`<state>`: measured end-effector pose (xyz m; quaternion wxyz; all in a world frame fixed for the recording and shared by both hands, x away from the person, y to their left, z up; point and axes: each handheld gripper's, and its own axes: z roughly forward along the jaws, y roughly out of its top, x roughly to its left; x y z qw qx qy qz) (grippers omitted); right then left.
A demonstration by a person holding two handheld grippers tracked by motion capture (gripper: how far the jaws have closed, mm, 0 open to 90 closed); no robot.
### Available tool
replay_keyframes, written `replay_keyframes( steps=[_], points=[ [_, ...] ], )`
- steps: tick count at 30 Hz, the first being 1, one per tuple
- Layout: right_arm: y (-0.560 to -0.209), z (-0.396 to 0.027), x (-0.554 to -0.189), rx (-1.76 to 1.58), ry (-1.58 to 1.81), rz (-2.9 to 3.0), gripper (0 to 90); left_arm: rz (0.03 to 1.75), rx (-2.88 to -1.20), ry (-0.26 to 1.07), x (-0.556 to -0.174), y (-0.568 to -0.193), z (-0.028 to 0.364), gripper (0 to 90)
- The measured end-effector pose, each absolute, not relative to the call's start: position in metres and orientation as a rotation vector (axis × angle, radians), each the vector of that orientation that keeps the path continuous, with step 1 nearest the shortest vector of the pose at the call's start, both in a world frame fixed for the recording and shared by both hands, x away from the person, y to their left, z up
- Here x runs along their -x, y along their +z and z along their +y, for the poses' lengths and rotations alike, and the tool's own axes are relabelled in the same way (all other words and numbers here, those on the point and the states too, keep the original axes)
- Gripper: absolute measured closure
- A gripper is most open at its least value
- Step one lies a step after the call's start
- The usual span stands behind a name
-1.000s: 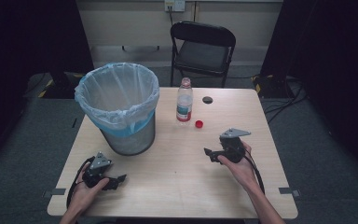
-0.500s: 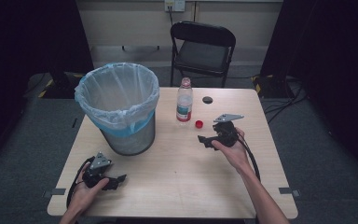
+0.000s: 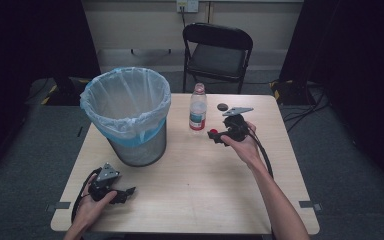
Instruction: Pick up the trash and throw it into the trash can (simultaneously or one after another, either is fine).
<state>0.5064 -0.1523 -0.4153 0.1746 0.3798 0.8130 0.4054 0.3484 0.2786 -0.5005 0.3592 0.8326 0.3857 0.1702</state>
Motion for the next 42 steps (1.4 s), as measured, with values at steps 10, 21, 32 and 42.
replay_keyframes(
  steps=[10, 21, 32, 42],
  points=[
    [-0.418, -0.137, -0.528, -1.065, 1.165, 2.311, 13.6, 0.996, -2.148, 0.440, -0.348, -0.500, 0.279, 11.0],
    [-0.430, -0.115, -0.558, -1.047, 1.167, 2.339, 16.7, 0.992, -2.151, 0.443, -0.349, -0.500, 0.279, 11.0],
    [-0.449, -0.094, -0.574, -1.063, 1.154, 2.350, 18.0, 0.998, -2.145, 0.440, -0.348, -0.501, 0.279, 11.1],
    [-0.460, -0.084, -0.580, -1.040, 1.163, 2.285, 26.0, 0.998, -2.144, 0.441, -0.348, -0.501, 0.279, 11.1]
  ],
)
